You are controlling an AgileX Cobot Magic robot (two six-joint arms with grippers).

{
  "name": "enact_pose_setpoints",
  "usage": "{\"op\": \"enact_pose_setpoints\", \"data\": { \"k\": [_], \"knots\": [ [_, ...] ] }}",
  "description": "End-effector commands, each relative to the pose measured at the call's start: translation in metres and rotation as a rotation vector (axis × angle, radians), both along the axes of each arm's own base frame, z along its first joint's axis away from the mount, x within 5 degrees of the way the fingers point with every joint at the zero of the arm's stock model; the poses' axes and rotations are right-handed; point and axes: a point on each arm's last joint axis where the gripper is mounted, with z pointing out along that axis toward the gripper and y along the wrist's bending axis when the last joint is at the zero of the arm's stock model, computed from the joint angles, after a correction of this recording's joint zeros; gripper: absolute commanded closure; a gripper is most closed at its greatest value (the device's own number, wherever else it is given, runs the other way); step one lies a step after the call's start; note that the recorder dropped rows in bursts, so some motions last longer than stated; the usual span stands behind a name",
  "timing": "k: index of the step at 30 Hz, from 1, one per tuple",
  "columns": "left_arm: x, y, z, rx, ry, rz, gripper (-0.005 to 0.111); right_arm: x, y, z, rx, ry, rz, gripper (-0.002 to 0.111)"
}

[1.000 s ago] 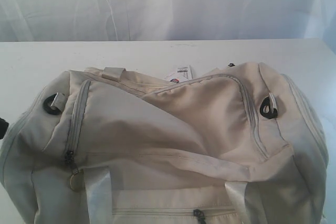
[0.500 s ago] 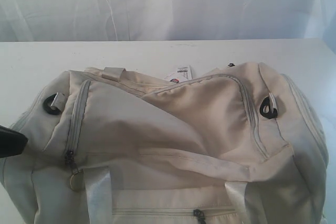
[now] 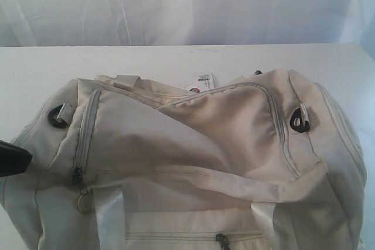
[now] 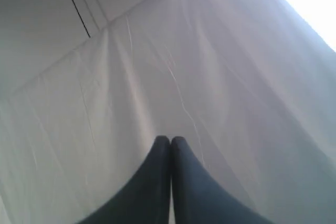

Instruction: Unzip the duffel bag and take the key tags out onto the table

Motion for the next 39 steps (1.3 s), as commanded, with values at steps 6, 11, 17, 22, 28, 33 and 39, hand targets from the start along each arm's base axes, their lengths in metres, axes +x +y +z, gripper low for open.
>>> {"op": "enact_pose_setpoints", "data": {
  "k": [6, 11, 17, 22, 28, 33, 39],
  "knots": [
    [-0.002, -0.002, -0.001, -0.013, 0.015, -0.012, 0.107, 0.009, 0.006, -0.003, 0.11, 0.393, 0.12, 0.108],
    [-0.002, -0.002, -0.001, -0.015, 0.016, -0.012, 0.107, 0.018, 0.012, 0.038, -0.059, 0.715, 0.123, 0.108],
    [-0.002, -0.002, -0.001, -0.017, 0.016, -0.012, 0.107, 0.041, 0.051, 0.068, -0.337, 0.898, 0.585, 0.108],
    [-0.002, -0.002, -0.001, -0.017, 0.016, -0.012, 0.107, 0.053, 0.065, 0.081, -0.506, 0.884, 0.801, 0.108],
    [-0.002, -0.002, -0.001, -0.017, 0.014, -0.011, 0.107, 0.079, 0.054, 0.078, -0.571, 1.132, 0.751, 0.108],
    [-0.002, -0.002, -0.001, -0.017, 0.014, -0.011, 0.107, 0.106, 0.041, 0.082, -0.551, 1.33, 0.677, 0.108],
    [-0.002, -0.002, -0.001, -0.017, 0.014, -0.011, 0.107, 0.142, 0.05, 0.075, -0.644, 1.494, 0.708, 0.108]
  ]
}}
